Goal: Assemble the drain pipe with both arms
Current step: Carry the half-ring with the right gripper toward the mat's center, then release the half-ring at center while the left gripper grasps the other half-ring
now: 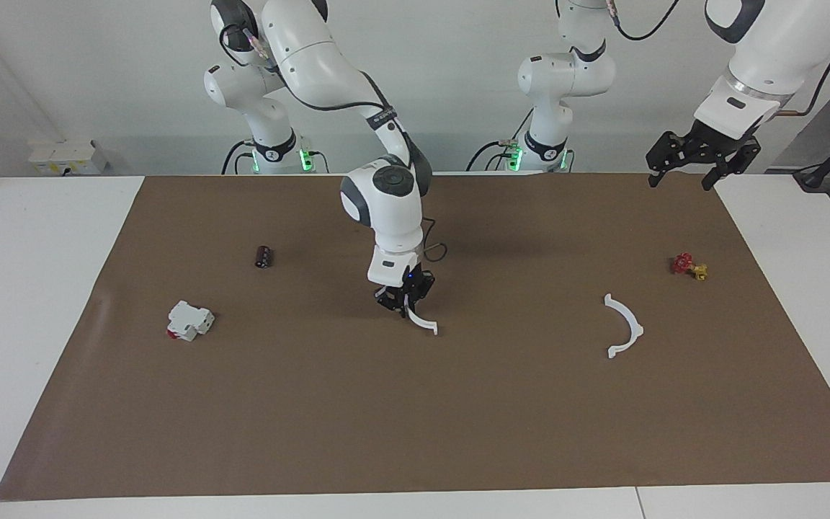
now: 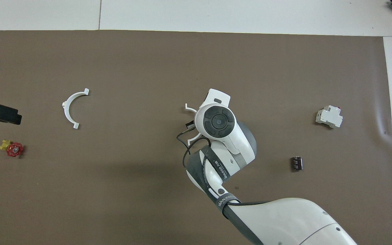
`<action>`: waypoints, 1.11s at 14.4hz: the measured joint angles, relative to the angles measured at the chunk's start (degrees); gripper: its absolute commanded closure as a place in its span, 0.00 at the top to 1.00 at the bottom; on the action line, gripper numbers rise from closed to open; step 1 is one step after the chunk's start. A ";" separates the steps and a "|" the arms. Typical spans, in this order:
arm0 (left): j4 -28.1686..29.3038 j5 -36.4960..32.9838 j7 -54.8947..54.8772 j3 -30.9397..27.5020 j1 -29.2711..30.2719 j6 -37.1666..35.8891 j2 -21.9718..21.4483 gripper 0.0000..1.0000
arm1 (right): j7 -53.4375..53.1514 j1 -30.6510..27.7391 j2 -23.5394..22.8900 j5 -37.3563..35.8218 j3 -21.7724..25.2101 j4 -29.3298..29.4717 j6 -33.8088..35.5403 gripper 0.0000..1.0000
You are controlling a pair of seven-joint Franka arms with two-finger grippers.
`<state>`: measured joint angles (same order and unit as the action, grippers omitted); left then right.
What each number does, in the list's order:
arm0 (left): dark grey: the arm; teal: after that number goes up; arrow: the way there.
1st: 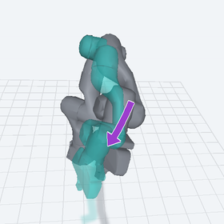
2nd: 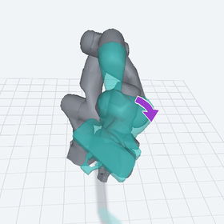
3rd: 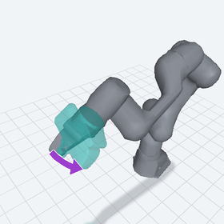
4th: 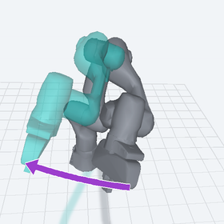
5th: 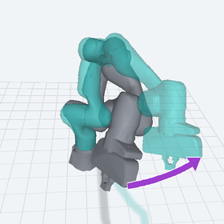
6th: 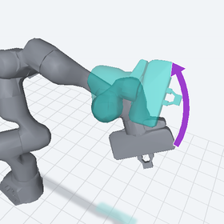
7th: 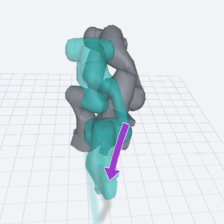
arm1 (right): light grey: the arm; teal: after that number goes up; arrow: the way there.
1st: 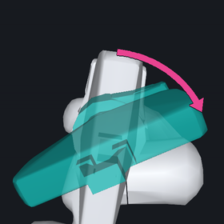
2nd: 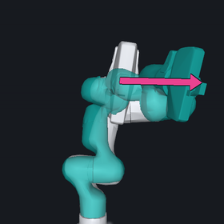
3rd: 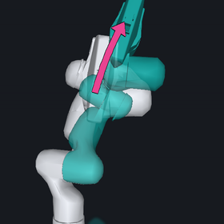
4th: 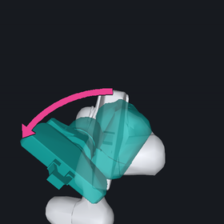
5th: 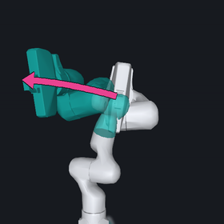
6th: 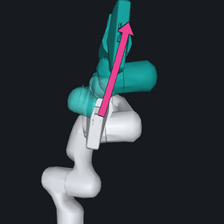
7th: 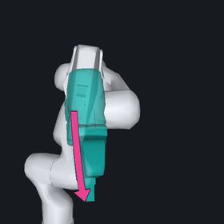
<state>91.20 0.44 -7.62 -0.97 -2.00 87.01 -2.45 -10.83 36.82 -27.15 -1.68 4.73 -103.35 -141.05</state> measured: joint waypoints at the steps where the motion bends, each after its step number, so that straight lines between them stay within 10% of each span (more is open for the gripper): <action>1: 0.00 0.00 0.00 0.00 0.00 0.00 0.00 1.00 | 0.00 0.09 -0.05 0.00 0.00 0.00 0.00 0.00; 13: 2.57 0.00 0.06 -0.45 0.27 5.53 0.06 1.00 | -0.72 0.95 -0.64 0.00 0.02 -0.71 -1.46 0.00; 14: 3.71 0.00 0.06 -0.57 0.46 7.82 0.20 1.00 | -0.86 0.95 -0.69 0.00 0.04 -0.82 -1.55 0.05; 16: 5.59 0.00 0.05 -0.58 1.08 11.83 1.15 1.00 | -1.33 0.95 -0.70 0.00 0.05 -0.95 -1.59 0.47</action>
<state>96.79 0.44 -7.57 -1.55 -0.92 98.84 -1.31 -12.16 37.77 -27.85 -1.68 4.79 -104.30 -142.64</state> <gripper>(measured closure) 0.000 0.806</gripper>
